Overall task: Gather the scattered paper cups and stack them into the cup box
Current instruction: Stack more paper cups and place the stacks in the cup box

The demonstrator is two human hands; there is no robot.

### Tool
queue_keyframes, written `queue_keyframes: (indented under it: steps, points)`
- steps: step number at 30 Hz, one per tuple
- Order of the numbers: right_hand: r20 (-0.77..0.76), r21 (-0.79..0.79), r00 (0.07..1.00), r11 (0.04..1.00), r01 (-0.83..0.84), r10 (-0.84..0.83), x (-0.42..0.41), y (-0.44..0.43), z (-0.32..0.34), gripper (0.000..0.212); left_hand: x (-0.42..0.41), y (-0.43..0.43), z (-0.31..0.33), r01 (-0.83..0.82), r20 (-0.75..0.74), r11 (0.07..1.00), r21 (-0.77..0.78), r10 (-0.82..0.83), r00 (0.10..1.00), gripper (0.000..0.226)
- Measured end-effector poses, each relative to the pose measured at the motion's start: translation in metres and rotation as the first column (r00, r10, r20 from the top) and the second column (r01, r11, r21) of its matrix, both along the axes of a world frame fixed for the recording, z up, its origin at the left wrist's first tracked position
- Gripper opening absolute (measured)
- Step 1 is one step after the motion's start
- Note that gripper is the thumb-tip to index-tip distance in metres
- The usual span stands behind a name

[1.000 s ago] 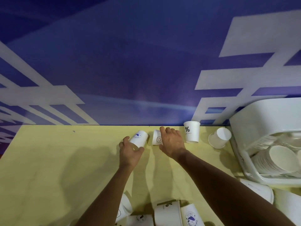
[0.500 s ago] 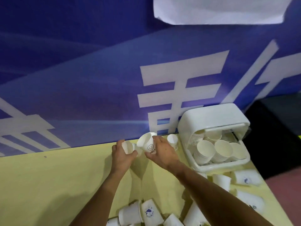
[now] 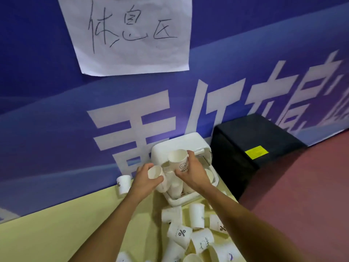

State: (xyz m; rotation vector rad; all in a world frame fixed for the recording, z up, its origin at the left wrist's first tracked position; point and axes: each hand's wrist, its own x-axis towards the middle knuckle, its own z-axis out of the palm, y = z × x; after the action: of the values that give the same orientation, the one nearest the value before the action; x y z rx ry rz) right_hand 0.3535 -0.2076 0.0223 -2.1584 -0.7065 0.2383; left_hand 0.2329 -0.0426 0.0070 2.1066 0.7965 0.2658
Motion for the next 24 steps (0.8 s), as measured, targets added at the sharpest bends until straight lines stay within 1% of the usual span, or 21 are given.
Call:
queue_keyframes:
  steps: [4, 6, 8, 11, 14, 19, 24]
  points:
    - [-0.019, 0.047, 0.995, 0.994, 0.101, -0.100, 0.023, -0.042, -0.005, 0.077, 0.021, -0.025, 0.001, 0.089, -0.009, 0.995, -0.038, -0.090, 0.996, 0.055]
    - [-0.033, 0.074, 0.988, 0.986, 0.151, -0.149, 0.035, -0.058, -0.011, 0.077, 0.028, -0.035, 0.000, 0.128, -0.010, 0.991, -0.042, -0.128, 0.992, 0.056]
    - [-0.038, 0.069, 0.982, 0.980, 0.189, -0.187, 0.046, -0.068, -0.019, 0.073, 0.033, -0.043, 0.000, 0.149, -0.024, 0.988, -0.039, -0.150, 0.988, 0.057]
    - [-0.028, 0.016, 0.983, 0.984, 0.180, -0.179, 0.058, -0.074, -0.030, 0.067, 0.037, -0.048, -0.002, 0.175, -0.032, 0.984, -0.026, -0.175, 0.984, 0.058]
    - [-0.014, -0.021, 0.983, 0.983, 0.184, -0.184, 0.067, -0.073, -0.042, 0.067, 0.036, -0.047, -0.002, 0.171, -0.035, 0.985, -0.034, -0.172, 0.984, 0.058]
    - [-0.040, -0.131, 0.982, 0.976, 0.176, -0.183, 0.072, -0.069, -0.065, 0.077, 0.030, -0.048, 0.001, 0.156, -0.022, 0.987, -0.042, -0.157, 0.987, 0.055]
    - [-0.059, -0.124, 0.990, 0.985, 0.122, -0.130, 0.077, -0.071, -0.079, 0.085, 0.031, -0.048, -0.002, 0.156, -0.015, 0.987, -0.042, -0.156, 0.988, 0.056]
